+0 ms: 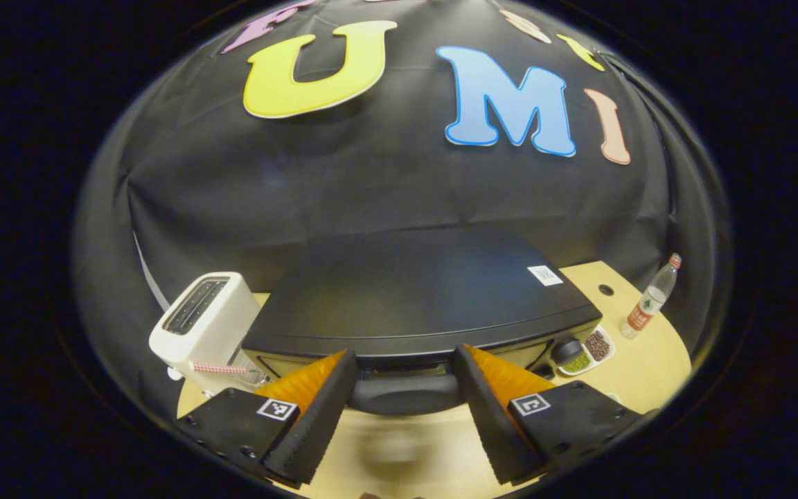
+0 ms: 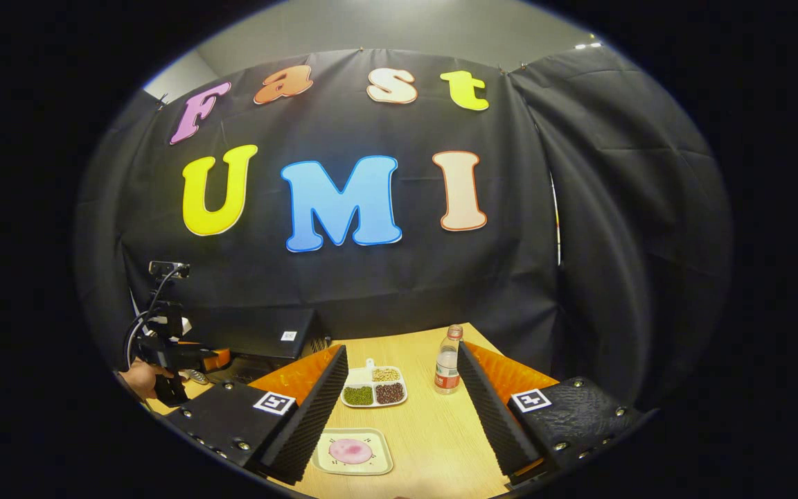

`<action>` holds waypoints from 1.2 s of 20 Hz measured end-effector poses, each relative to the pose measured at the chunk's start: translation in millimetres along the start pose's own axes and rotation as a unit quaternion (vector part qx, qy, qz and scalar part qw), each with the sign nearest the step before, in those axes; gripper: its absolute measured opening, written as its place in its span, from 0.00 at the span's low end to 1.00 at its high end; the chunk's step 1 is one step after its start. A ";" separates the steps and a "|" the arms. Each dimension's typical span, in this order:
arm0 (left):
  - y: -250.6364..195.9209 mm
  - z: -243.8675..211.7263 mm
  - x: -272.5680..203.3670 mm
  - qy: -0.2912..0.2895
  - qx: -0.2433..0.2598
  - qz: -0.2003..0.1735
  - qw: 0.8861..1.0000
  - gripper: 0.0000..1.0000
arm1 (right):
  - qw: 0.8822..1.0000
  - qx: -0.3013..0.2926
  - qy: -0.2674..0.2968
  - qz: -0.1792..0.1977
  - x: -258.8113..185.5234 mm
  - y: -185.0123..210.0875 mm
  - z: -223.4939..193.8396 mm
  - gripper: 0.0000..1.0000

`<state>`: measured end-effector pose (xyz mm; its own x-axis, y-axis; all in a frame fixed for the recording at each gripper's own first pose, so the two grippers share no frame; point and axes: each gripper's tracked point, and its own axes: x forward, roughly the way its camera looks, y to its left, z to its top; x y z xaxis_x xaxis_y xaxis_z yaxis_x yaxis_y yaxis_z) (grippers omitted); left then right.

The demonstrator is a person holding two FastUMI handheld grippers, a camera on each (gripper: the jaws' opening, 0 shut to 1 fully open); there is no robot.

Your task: Open the electric oven with the left hand, put the food in, and close the electric oven.

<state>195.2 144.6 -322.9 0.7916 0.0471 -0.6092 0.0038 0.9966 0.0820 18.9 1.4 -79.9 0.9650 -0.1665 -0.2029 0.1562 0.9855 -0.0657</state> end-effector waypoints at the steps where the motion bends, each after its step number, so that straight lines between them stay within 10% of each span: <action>1: -0.4 -1.1 -0.6 -0.001 -0.003 0.000 1.000 0.94 | 1.000 -0.001 0.000 0.001 0.5 1.3 -1.0 0.98; 24: -13.2 -140.5 -70.5 0.064 0.001 -0.012 0.998 1.00 | 0.999 -0.003 0.004 0.051 -14.9 32.9 -8.6 0.98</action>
<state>53.5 137.6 -391.8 0.7068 0.0322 -0.7066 0.0229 0.9974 0.0684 7.8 36.1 -87.5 0.9743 -0.0647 -0.2160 0.0550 0.9972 -0.0507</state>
